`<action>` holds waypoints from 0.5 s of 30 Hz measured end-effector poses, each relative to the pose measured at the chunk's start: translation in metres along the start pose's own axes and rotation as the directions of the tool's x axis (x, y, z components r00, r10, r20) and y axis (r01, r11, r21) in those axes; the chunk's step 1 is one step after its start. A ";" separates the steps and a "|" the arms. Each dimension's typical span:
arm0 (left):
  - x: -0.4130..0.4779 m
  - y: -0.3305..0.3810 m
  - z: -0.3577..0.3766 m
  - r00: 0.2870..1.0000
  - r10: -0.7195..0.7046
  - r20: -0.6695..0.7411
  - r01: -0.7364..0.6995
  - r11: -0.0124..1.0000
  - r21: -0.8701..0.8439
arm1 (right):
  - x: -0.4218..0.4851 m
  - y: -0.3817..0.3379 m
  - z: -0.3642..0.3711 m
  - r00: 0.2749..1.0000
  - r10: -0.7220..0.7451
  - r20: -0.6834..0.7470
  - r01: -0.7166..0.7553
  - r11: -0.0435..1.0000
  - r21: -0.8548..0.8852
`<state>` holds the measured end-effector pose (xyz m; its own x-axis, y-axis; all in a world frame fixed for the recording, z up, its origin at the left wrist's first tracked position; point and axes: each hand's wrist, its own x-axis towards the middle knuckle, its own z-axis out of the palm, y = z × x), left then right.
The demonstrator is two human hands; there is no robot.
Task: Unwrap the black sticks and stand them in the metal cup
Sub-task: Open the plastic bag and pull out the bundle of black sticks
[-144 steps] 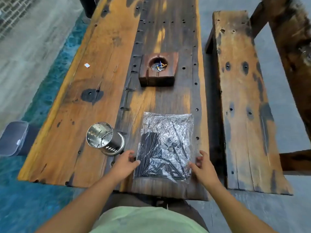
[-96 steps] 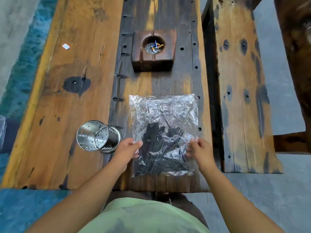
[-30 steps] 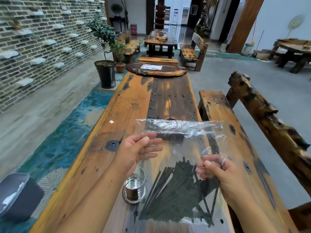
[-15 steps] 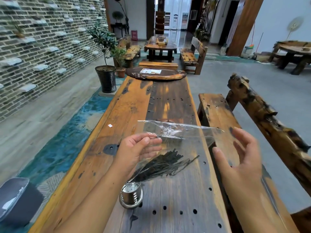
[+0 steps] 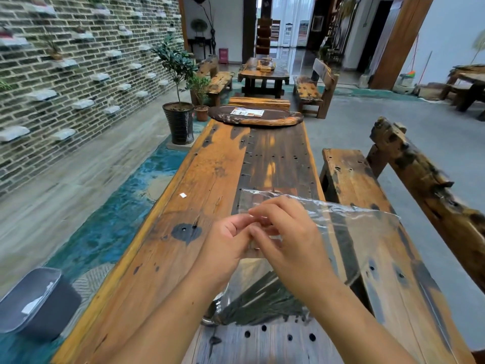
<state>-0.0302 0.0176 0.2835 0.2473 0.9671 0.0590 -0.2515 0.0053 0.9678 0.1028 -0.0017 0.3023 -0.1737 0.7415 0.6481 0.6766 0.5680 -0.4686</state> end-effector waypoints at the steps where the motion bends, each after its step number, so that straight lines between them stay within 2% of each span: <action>1: -0.001 0.000 0.000 1.000 0.006 0.004 -0.006 1.000 0.010 | 0.001 0.000 0.000 1.000 -0.001 -0.004 0.001 1.000 0.002; 15: -0.006 0.000 0.002 0.999 -0.015 0.049 0.007 0.987 0.163 | 0.008 0.009 -0.001 0.999 0.021 0.050 -0.021 1.000 -0.006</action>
<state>-0.0293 0.0115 0.2838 0.2964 0.9534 0.0564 -0.0940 -0.0297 0.9951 0.1086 0.0094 0.3038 -0.1947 0.7705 0.6070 0.6841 0.5502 -0.4789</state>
